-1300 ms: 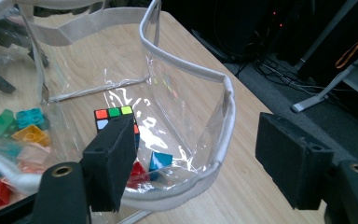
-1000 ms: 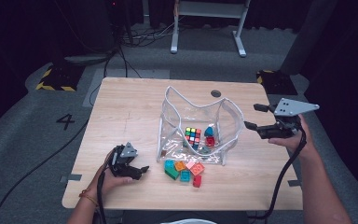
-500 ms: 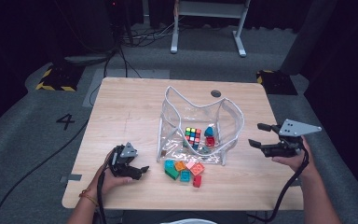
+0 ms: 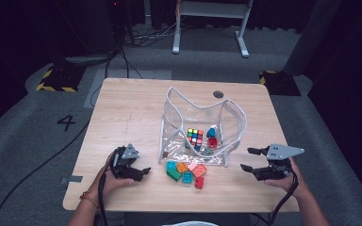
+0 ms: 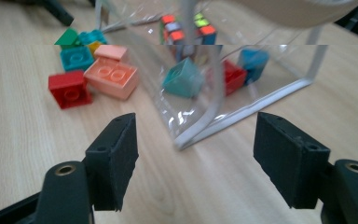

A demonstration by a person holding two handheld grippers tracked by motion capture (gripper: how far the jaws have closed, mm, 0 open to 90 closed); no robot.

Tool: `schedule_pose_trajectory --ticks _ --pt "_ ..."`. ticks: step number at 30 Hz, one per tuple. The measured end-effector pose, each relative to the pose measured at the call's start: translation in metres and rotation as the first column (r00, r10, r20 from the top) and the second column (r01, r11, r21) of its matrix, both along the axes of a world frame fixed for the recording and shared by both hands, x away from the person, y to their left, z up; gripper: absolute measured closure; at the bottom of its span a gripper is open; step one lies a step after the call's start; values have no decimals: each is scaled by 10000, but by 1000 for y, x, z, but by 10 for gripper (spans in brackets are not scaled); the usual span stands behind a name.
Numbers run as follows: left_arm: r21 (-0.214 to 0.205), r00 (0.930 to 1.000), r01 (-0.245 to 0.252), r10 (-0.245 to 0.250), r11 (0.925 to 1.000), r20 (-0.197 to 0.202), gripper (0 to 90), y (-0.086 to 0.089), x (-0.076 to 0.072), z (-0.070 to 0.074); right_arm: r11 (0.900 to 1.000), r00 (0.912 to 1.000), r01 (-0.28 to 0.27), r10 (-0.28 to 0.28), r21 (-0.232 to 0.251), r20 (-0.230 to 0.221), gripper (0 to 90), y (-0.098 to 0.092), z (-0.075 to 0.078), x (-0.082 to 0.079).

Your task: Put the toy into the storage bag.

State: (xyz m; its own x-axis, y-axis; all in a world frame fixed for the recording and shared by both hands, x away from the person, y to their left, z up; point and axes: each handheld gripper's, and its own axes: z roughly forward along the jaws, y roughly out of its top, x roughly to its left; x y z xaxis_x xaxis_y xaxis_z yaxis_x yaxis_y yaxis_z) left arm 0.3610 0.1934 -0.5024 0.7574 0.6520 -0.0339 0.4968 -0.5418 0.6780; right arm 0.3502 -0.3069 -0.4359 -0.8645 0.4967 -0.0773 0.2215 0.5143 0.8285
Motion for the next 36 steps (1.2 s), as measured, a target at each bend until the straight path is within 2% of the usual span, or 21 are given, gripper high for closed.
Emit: schedule_pose_trajectory --ticks 5,12,20,22,24,25,26,28,29,30,36 --pt "18 10000 20 -20 10000 11 153 0 0 0 9990 9982 -370 357 -261 -481 315 12 -21 -8" --pt "48 10000 11 -12 10000 57 153 0 0 0 9929 9879 -1141 1096 -350 -1095 332 38 -41 -18" --pt "-13 10000 1 -1 10000 -15 153 0 0 0 9718 9656 -2304 2220 -500 -1352 358 76 -53 -23" --pt "-8 10000 8 -8 10000 -15 153 0 0 0 9707 9615 -2345 2237 -523 -1593 363 86 -56 -25" --pt "-9 10000 2 -2 10000 -12 153 0 0 0 9620 9571 -2659 2557 -623 -1364 371 94 -59 -22" --pt "-8 10000 5 -5 10000 -11 153 0 0 0 9621 9564 -2622 2488 -744 -1532 372 97 -60 -22" --pt "-13 10000 6 -6 10000 -15 153 0 0 0 9602 9558 -2707 2595 -687 -1386 374 102 -62 -21" --pt "6 10000 7 -7 10000 -10 153 0 0 0 9625 9556 -2594 2439 -794 -1655 375 108 -64 -23" --pt "-8 10000 8 -8 10000 -13 153 0 0 0 9553 9521 -2864 2752 -732 -1336 376 111 -65 -21" --pt "-10 10000 9 -9 10000 -14 153 0 0 0 9607 9547 -2664 2519 -778 -1584 377 113 -65 -23" --pt "-10 10000 10 -10 10000 -17 153 0 0 0 9623 9537 -2633 2490 -681 -1687 383 121 -66 -23"
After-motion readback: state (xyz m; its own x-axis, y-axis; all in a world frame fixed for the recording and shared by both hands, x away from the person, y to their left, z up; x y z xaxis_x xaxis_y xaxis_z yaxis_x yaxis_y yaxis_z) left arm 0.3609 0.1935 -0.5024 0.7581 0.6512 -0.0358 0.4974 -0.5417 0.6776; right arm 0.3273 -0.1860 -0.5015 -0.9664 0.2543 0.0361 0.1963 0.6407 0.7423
